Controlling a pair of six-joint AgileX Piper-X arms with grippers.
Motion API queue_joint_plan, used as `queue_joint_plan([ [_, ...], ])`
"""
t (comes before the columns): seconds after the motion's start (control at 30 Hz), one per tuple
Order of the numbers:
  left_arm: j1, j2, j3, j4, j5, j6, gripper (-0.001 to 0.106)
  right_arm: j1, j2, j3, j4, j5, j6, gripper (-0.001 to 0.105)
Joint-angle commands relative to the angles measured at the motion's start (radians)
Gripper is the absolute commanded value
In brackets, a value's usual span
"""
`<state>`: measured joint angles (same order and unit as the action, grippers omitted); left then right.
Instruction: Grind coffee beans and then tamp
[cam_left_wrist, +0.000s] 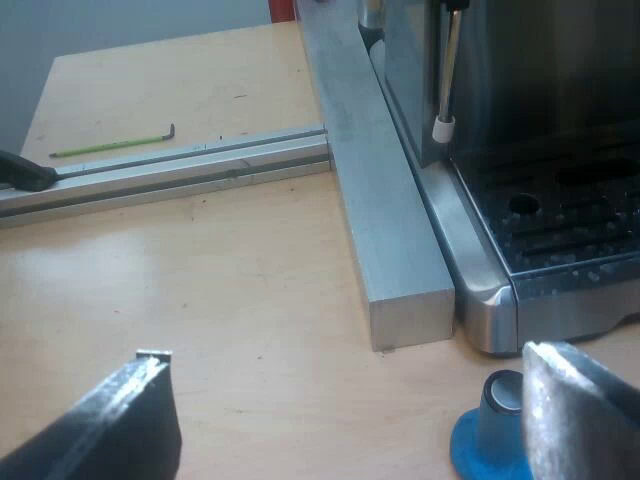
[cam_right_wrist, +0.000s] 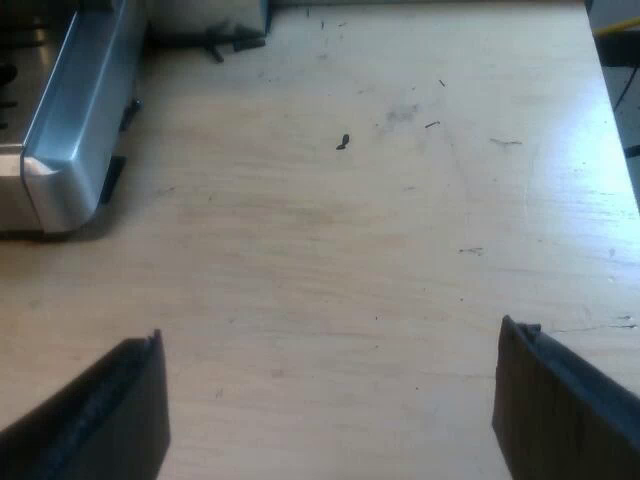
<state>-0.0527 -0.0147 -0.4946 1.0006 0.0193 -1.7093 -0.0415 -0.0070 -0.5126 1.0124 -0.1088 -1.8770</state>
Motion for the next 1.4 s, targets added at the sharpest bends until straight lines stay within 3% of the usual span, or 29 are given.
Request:
queue_joint_plan([
  [0.03,0.002,-0.136,-0.003,-0.013,0.000,-0.006,0.072,-0.005,-0.046,-0.002,-0.007,-0.001,-0.004,0.069],
  [0.13,0.002,-0.123,-0.003,-0.013,0.010,-0.006,0.072,-0.001,-0.033,-0.002,-0.007,-0.001,0.017,0.069],
  [0.23,0.002,-0.090,-0.027,-0.011,0.063,-0.006,0.074,0.014,-0.003,-0.023,0.000,-0.001,0.044,0.069],
  [0.43,-0.036,0.018,-0.122,-0.030,0.129,-0.013,0.077,0.082,0.139,-0.148,0.081,-0.001,0.041,0.069],
  [0.73,-0.221,0.156,-0.161,-0.072,0.308,-0.013,0.077,0.256,0.358,-0.321,0.181,-0.097,-0.012,0.069],
  [0.9,-0.321,0.210,-0.135,-0.144,0.415,-0.013,0.077,0.405,0.448,-0.343,0.163,-0.184,-0.015,0.069],
  [1.0,-0.359,0.234,-0.094,-0.213,0.487,-0.010,0.077,0.488,0.491,-0.343,0.128,-0.181,-0.008,0.069],
  [1.13,-0.394,0.255,-0.032,-0.292,0.511,-0.006,0.077,0.599,0.530,-0.343,0.055,-0.176,0.005,0.069],
  [1.2,-0.407,0.263,0.013,-0.347,0.533,-0.005,0.077,0.670,0.549,-0.343,-0.009,-0.105,0.044,0.069],
  [1.4,-0.410,0.263,0.130,-0.462,0.562,-0.005,0.077,0.822,0.572,-0.317,-0.163,0.077,0.078,0.069],
])
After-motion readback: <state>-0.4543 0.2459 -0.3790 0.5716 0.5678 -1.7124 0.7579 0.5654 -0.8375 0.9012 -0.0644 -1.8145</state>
